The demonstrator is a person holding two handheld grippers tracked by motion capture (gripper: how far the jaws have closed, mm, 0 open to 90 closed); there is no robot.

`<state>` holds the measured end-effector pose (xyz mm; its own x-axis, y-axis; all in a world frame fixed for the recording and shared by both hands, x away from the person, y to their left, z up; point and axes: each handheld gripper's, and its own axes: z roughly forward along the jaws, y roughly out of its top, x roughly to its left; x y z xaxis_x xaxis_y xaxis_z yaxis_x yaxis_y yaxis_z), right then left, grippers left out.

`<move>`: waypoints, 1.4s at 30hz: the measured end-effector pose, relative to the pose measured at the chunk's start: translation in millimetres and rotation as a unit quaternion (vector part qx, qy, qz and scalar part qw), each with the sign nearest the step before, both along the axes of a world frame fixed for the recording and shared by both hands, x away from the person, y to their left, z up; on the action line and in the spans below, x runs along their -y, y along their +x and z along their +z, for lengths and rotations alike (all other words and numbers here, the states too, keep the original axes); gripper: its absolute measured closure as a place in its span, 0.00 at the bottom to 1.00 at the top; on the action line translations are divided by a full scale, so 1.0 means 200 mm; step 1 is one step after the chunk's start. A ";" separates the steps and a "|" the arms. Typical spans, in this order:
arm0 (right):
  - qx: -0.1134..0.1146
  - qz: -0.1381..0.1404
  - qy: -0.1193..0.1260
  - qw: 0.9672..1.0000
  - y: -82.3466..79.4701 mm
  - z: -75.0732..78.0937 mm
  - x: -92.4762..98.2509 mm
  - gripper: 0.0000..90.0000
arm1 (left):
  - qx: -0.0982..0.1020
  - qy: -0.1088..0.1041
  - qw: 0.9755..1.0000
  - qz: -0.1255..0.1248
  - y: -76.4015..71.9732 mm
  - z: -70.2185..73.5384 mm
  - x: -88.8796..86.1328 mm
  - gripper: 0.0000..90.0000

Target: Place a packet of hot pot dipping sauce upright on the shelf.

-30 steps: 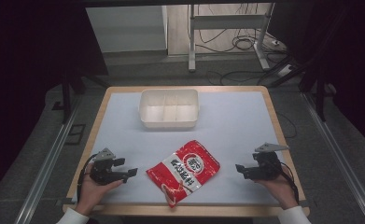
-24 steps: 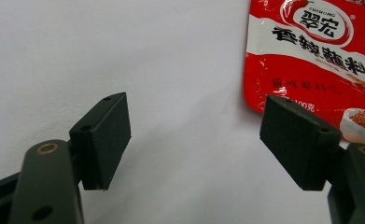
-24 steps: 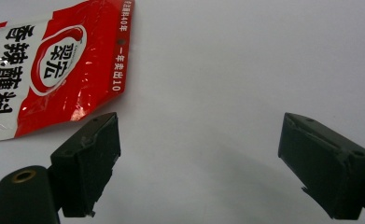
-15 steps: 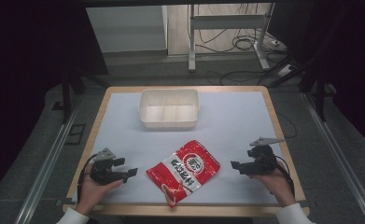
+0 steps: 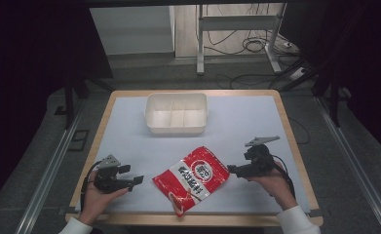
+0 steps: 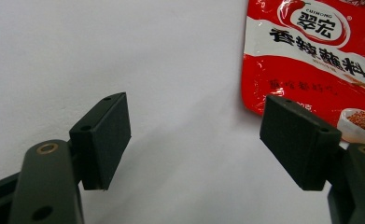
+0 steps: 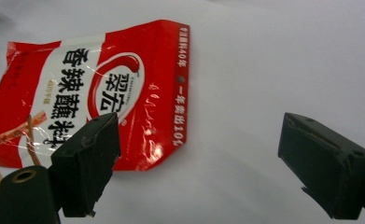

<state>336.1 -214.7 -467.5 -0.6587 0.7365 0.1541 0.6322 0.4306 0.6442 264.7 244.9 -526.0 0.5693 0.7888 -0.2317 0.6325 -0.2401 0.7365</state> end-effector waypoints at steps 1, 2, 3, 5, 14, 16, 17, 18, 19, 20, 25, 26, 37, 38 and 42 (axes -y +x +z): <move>-0.001 0.001 0.000 1.000 0.01 0.00 -0.02 0.14 | 0.000 0.000 1.000 0.000 0.00 0.00 0.00 0.27; -0.004 0.003 0.001 1.000 0.01 0.00 -0.03 0.14 | 0.000 0.000 1.000 0.000 0.00 0.00 0.00 0.27; -0.006 0.006 0.000 1.000 0.02 -0.01 -0.05 0.14 | -0.001 0.000 1.000 0.000 0.00 0.00 0.00 0.27; -0.012 0.012 -0.003 1.000 0.03 -0.01 -0.07 0.14 | -0.001 0.001 1.000 0.000 0.00 0.00 0.00 0.27; -0.041 0.026 -0.002 0.999 0.09 -0.04 -0.18 0.15 | 0.000 0.003 1.000 -0.002 0.00 0.00 0.01 0.27; -0.053 0.029 -0.001 0.998 0.11 -0.06 -0.20 0.15 | -0.001 0.003 1.000 -0.002 0.00 0.00 0.01 0.27; -0.057 0.029 -0.001 0.998 0.12 -0.07 -0.21 0.15 | -0.001 0.004 1.000 -0.003 0.00 0.00 0.01 0.27; -0.062 0.030 -0.001 0.998 0.13 -0.07 -0.22 0.15 | -0.001 0.004 1.000 -0.003 0.00 0.00 0.01 0.27; -0.065 0.030 -0.002 0.997 0.13 -0.08 -0.23 0.15 | 0.000 0.005 1.000 -0.003 0.00 0.00 0.01 0.27; -0.069 0.031 -0.004 0.997 0.14 -0.08 -0.24 0.15 | 0.000 0.005 1.000 -0.003 0.00 0.00 0.01 0.27; -0.079 0.034 -0.009 0.996 0.17 -0.11 -0.28 0.16 | 0.000 0.005 1.000 -0.003 0.00 0.00 0.01 0.27; -0.082 0.034 -0.010 0.996 0.18 -0.12 -0.28 0.16 | 0.001 0.005 1.000 -0.003 0.00 0.00 0.01 0.27; -0.106 0.039 -0.022 0.993 0.20 -0.17 -0.33 0.18 | 0.002 0.006 1.000 -0.005 0.00 0.00 0.01 0.27; -0.106 0.039 -0.022 0.993 0.20 -0.17 -0.33 0.18 | 0.003 0.006 1.000 -0.005 0.00 0.00 0.01 0.27; -0.108 0.038 -0.027 0.993 0.20 -0.17 -0.34 0.18 | 0.004 0.008 1.000 -0.005 0.00 0.00 0.00 0.27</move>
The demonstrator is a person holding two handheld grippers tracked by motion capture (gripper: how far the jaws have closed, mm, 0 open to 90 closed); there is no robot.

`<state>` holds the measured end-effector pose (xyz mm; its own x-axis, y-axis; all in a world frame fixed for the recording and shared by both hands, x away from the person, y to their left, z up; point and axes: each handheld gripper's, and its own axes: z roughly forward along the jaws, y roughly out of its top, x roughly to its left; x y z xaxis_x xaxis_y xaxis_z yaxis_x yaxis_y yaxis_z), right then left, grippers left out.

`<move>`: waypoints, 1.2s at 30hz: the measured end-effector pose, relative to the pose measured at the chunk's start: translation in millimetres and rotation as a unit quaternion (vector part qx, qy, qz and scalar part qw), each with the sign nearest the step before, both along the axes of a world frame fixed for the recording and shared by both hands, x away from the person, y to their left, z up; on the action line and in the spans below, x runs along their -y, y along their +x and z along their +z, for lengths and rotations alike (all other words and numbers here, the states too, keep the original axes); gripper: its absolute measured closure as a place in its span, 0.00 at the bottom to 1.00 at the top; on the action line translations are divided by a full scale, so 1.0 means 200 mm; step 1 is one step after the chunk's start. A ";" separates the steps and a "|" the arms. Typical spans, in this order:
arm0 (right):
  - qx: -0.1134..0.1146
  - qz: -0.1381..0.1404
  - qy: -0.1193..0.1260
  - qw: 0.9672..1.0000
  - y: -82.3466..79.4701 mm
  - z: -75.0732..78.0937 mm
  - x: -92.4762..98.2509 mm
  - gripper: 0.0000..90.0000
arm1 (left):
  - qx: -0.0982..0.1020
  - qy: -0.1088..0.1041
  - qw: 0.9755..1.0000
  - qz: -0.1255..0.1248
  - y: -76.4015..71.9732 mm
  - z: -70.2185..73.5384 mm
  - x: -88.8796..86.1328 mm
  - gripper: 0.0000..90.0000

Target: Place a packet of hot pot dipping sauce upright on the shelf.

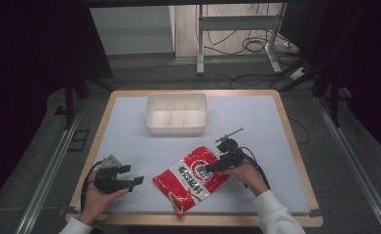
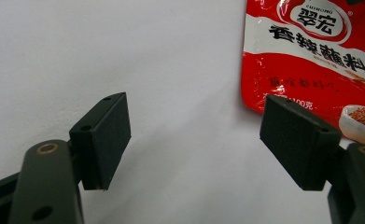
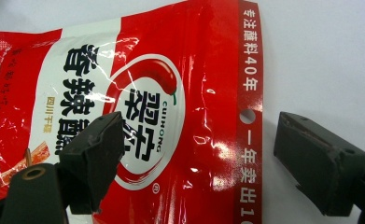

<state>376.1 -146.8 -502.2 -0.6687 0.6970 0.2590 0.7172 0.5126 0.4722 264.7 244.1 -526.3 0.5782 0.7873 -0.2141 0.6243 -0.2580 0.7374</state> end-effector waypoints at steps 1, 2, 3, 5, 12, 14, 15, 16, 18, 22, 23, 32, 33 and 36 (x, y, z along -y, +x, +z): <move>-0.001 0.000 0.000 1.000 0.00 0.00 0.00 0.18 | 0.000 0.000 1.000 0.000 0.00 0.00 0.00 0.27; -0.002 -0.001 -0.001 1.000 0.00 0.00 0.00 0.18 | 0.000 0.000 1.000 0.001 0.00 0.00 0.00 0.27; -0.003 -0.001 -0.001 1.000 0.00 -0.01 0.00 0.18 | 0.000 0.000 1.000 0.000 0.00 0.00 0.00 0.27; -0.006 -0.002 -0.002 1.000 0.00 -0.01 0.00 0.19 | 0.000 0.000 1.000 0.000 0.00 0.00 0.00 0.27; -0.006 0.000 0.001 1.000 0.00 -0.01 0.00 0.21 | 0.002 -0.001 1.000 0.001 0.00 0.00 0.00 0.27; -0.010 0.001 0.000 1.000 0.00 -0.02 0.00 0.22 | 0.002 -0.001 1.000 0.001 0.00 0.00 0.00 0.27; -0.012 0.002 0.000 1.000 0.00 -0.02 0.00 0.22 | 0.002 -0.001 1.000 0.001 0.00 0.00 -0.01 0.27; -0.013 0.003 0.001 1.000 0.00 -0.02 -0.01 0.22 | 0.002 -0.001 1.000 0.001 0.00 0.00 -0.01 0.27; -0.015 0.004 0.001 1.000 0.00 -0.03 -0.01 0.23 | 0.002 -0.002 1.000 0.001 0.00 0.00 -0.01 0.27; -0.017 0.007 0.002 1.000 -0.01 -0.02 -0.01 0.24 | 0.001 -0.002 1.000 0.001 0.00 0.00 -0.01 0.27; -0.019 0.009 0.003 1.000 -0.01 -0.02 -0.01 0.24 | 0.001 -0.002 1.000 0.001 0.00 0.00 -0.01 0.27; -0.027 0.033 0.013 0.999 -0.02 -0.02 -0.04 0.32 | 0.002 -0.002 1.000 0.001 0.00 0.00 -0.01 0.27; -0.028 0.038 0.013 0.999 -0.03 -0.02 -0.04 0.34 | 0.002 -0.002 1.000 0.001 0.00 0.00 -0.01 0.27; -0.029 0.049 0.015 0.998 -0.04 -0.02 -0.06 0.38 | 0.002 -0.003 1.000 0.001 0.00 0.00 -0.01 0.27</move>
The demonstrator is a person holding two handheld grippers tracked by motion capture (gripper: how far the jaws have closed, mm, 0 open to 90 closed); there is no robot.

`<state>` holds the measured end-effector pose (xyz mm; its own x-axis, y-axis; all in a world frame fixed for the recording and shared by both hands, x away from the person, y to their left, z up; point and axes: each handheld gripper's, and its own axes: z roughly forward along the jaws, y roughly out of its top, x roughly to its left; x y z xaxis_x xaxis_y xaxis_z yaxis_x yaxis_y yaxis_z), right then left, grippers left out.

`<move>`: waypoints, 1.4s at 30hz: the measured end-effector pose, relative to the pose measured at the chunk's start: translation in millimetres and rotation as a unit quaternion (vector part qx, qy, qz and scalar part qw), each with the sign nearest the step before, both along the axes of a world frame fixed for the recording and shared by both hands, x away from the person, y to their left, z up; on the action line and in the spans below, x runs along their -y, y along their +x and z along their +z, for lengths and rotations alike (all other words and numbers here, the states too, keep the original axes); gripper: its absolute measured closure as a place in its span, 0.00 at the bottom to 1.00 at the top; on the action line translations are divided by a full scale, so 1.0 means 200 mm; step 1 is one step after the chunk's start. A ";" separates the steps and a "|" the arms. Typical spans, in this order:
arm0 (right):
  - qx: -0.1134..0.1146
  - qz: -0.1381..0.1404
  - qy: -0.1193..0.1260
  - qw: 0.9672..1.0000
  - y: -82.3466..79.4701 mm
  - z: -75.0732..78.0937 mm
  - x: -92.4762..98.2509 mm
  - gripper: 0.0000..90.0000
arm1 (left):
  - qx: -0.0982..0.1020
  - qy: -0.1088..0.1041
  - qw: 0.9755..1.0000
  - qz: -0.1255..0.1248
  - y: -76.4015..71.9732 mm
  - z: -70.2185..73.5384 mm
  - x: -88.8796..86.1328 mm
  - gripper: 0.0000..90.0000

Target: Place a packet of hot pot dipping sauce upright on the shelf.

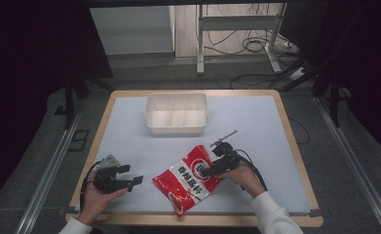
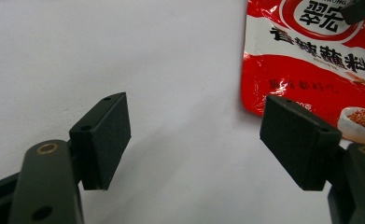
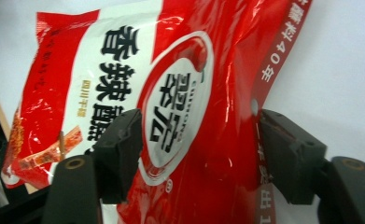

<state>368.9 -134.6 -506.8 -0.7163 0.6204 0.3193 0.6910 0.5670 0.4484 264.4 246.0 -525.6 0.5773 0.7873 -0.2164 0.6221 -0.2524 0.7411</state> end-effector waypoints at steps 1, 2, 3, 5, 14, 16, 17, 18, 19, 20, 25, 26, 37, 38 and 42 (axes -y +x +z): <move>0.001 0.003 0.001 1.000 0.00 0.00 -0.01 0.39 | 0.000 -0.001 1.000 0.000 0.00 0.00 0.00 0.27; 0.001 0.003 0.001 1.000 0.00 0.00 -0.01 0.39 | 0.000 -0.001 1.000 0.000 0.00 0.00 0.00 0.27; 0.002 0.004 0.001 1.000 -0.01 0.00 -0.01 0.41 | 0.000 -0.001 1.000 0.000 0.00 0.00 0.00 0.27; 0.007 0.010 0.003 1.000 -0.01 0.00 -0.03 0.49 | 0.001 -0.001 1.000 0.000 0.00 0.00 0.00 0.27; -0.009 0.027 0.014 1.000 -0.01 0.00 -0.07 0.86 | 0.001 -0.001 1.000 0.001 0.00 0.00 0.00 0.27; -0.011 0.032 0.017 0.999 0.00 0.00 -0.07 0.91 | 0.001 -0.001 1.000 0.001 0.00 0.00 0.00 0.27; -0.018 0.031 0.016 0.999 -0.01 0.00 -0.07 0.93 | 0.001 -0.001 1.000 0.001 0.00 0.00 0.00 0.27; -0.017 0.032 0.015 0.999 0.00 0.00 -0.08 0.95 | 0.001 -0.001 1.000 0.001 0.00 0.00 0.00 0.27; -0.019 0.032 0.015 0.999 0.00 0.00 -0.08 0.96 | 0.002 -0.002 1.000 0.001 0.00 0.00 0.00 0.27; -0.023 0.032 0.015 0.999 0.00 0.00 -0.08 0.96 | 0.002 -0.002 1.000 0.001 0.00 0.00 0.00 0.27; -0.027 0.029 0.017 0.999 0.00 0.01 -0.09 0.97 | 0.002 -0.002 1.000 0.002 0.00 0.00 -0.01 0.27; -0.027 0.029 0.018 0.999 0.00 0.01 -0.09 0.97 | 0.002 -0.002 1.000 0.002 0.00 0.00 -0.01 0.27; -0.016 0.031 0.037 0.999 -0.01 0.06 -0.09 0.97 | 0.016 -0.003 1.000 0.007 -0.01 0.01 -0.01 0.28; -0.016 0.031 0.037 0.999 -0.01 0.06 -0.09 0.97 | 0.016 -0.003 1.000 0.007 -0.01 0.01 -0.01 0.28; -0.005 0.033 0.049 0.998 -0.01 0.11 -0.09 0.97 | 0.015 -0.006 1.000 0.008 -0.01 0.01 -0.01 0.28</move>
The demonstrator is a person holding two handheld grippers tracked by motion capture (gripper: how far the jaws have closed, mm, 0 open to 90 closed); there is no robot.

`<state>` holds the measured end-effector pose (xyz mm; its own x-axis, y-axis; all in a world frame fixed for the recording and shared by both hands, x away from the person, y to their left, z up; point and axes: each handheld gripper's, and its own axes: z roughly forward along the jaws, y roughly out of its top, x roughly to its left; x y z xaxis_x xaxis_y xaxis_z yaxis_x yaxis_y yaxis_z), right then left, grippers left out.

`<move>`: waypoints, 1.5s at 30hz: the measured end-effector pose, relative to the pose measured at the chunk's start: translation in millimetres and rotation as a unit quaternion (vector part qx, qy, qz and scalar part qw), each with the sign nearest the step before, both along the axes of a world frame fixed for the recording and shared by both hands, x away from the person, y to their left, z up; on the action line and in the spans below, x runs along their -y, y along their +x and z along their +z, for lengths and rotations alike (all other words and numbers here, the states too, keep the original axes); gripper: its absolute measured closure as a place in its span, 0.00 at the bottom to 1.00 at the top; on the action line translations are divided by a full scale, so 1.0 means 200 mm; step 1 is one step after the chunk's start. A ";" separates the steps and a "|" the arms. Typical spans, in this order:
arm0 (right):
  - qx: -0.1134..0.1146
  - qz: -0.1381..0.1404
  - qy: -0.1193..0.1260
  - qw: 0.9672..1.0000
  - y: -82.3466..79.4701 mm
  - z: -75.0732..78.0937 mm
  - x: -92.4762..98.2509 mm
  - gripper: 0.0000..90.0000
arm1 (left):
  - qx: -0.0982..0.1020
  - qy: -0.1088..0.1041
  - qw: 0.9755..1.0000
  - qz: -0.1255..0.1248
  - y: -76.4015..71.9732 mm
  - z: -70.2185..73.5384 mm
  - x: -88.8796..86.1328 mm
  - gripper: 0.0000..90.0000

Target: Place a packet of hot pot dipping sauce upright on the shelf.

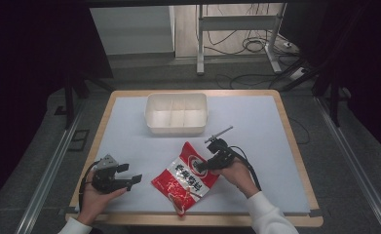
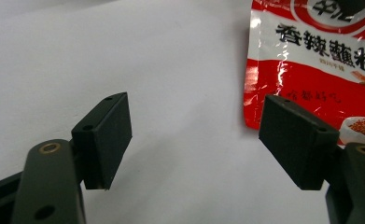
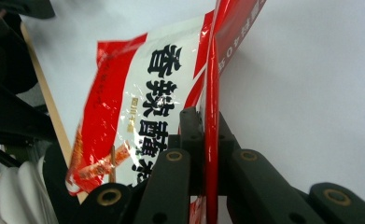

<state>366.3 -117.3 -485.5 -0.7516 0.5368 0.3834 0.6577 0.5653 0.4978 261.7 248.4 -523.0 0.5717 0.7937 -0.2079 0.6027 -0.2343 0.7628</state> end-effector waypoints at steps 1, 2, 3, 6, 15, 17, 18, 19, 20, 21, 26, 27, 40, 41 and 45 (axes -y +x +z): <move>0.000 -0.001 0.003 1.000 0.00 0.01 0.00 0.97 | -0.001 0.000 1.000 0.000 0.00 0.00 0.00 0.28; 0.000 -0.001 0.003 1.000 0.00 0.01 0.00 0.97 | -0.001 0.000 1.000 -0.001 0.00 0.00 0.00 0.28; 0.001 0.000 0.007 1.000 0.00 0.03 0.00 0.97 | -0.001 0.001 1.000 -0.002 0.00 0.00 0.00 0.28; 0.005 0.002 0.009 1.000 -0.01 0.04 -0.01 0.97 | -0.001 0.001 1.000 -0.003 0.00 0.00 0.00 0.28; 0.022 0.010 0.022 0.999 -0.02 0.16 -0.03 0.97 | -0.002 -0.002 1.000 -0.005 0.00 0.00 0.00 0.28; 0.029 0.011 0.024 0.999 -0.03 0.19 -0.04 0.97 | -0.001 -0.003 1.000 -0.005 0.00 0.00 0.00 0.28; 0.029 0.011 0.024 0.999 -0.03 0.19 -0.04 0.97 | -0.001 -0.003 1.000 -0.005 0.00 0.00 0.00 0.28; 0.036 0.014 0.024 0.999 -0.04 0.23 -0.05 0.97 | 0.000 -0.004 1.000 -0.006 0.00 0.00 0.00 0.28; 0.040 0.016 0.024 0.999 -0.04 0.24 -0.06 0.97 | 0.000 -0.003 1.000 -0.006 0.00 0.00 0.00 0.28; 0.044 0.017 0.022 0.999 -0.04 0.26 -0.06 0.97 | 0.000 -0.003 1.000 -0.006 0.00 0.00 0.00 0.28; 0.063 0.026 0.015 0.998 -0.06 0.37 -0.09 0.98 | 0.000 -0.004 1.000 -0.007 0.00 0.00 0.00 0.28; 0.068 0.027 0.014 0.997 -0.06 0.39 -0.09 0.97 | 0.000 -0.005 1.000 -0.007 0.00 0.00 0.00 0.28; 0.117 0.016 -0.019 0.993 -0.03 0.60 -0.06 0.98 | -0.001 -0.006 1.000 -0.006 0.00 -0.01 0.01 0.28; 0.120 0.012 -0.021 0.992 -0.02 0.64 -0.05 0.98 | -0.001 -0.006 1.000 -0.006 0.00 -0.01 0.01 0.28; 0.127 0.008 -0.024 0.992 0.01 0.68 -0.03 0.98 | -0.001 -0.004 1.000 -0.006 0.00 -0.01 0.01 0.28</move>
